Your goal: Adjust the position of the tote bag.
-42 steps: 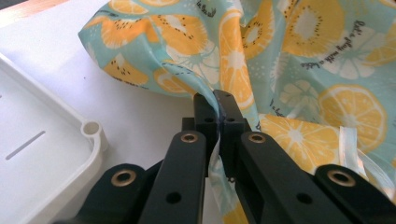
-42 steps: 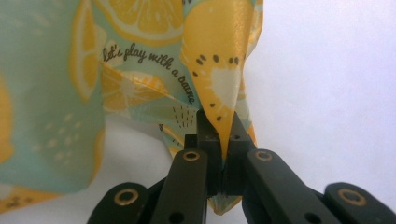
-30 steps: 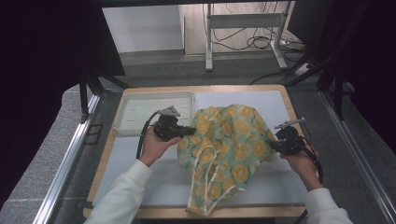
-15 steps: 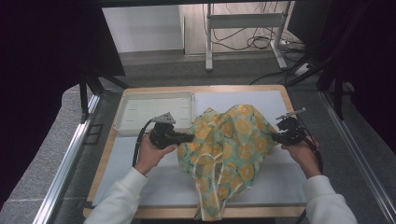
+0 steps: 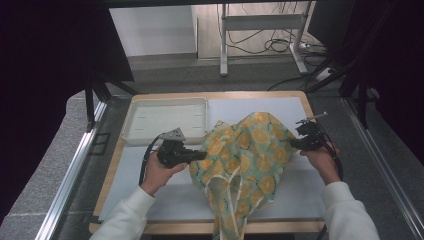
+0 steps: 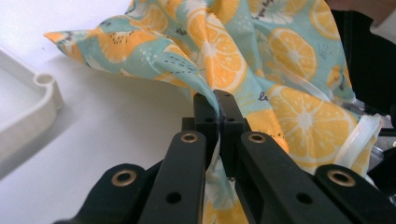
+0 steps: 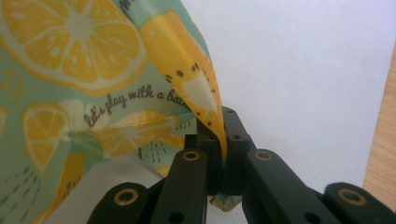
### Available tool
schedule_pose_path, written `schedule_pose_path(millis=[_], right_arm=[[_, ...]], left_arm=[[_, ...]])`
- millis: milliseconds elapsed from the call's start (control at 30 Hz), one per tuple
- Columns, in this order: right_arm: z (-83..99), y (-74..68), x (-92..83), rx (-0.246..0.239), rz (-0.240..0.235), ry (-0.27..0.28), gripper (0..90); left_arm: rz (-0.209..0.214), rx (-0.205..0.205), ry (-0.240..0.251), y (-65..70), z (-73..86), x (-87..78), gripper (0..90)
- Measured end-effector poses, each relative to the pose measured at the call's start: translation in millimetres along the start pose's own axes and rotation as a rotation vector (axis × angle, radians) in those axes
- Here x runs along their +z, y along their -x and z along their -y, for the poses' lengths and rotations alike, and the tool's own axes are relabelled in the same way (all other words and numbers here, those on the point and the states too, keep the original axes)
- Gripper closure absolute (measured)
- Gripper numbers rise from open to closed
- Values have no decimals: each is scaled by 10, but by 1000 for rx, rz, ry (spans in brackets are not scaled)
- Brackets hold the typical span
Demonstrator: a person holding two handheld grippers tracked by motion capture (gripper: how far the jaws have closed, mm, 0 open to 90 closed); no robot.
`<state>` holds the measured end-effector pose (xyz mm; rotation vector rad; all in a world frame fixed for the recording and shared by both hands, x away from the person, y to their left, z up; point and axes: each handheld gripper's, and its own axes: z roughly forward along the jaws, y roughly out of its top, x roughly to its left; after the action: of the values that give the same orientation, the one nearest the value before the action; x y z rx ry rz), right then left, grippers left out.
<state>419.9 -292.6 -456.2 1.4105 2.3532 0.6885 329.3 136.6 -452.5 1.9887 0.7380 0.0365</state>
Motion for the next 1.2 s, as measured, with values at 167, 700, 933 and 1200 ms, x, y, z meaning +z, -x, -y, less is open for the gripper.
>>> schedule_pose_path(millis=[167, 700, 933, 1200], right_arm=[[-33, -1, 60, 6, 6, -5, 881], [-266, -8, 67, -22, 20, 7, 882], [-319, -32, 120, -26, 22, -4, 881], [-414, 6, 163, -20, 9, 0, 882]], left_arm=[[0, 6, -6, 26, 35, -6, 900], [9, 9, 14, 140, 119, -71, 900], [13, 9, 15, 147, 145, -71, 900], [22, 14, 20, 184, 154, -65, 900]])
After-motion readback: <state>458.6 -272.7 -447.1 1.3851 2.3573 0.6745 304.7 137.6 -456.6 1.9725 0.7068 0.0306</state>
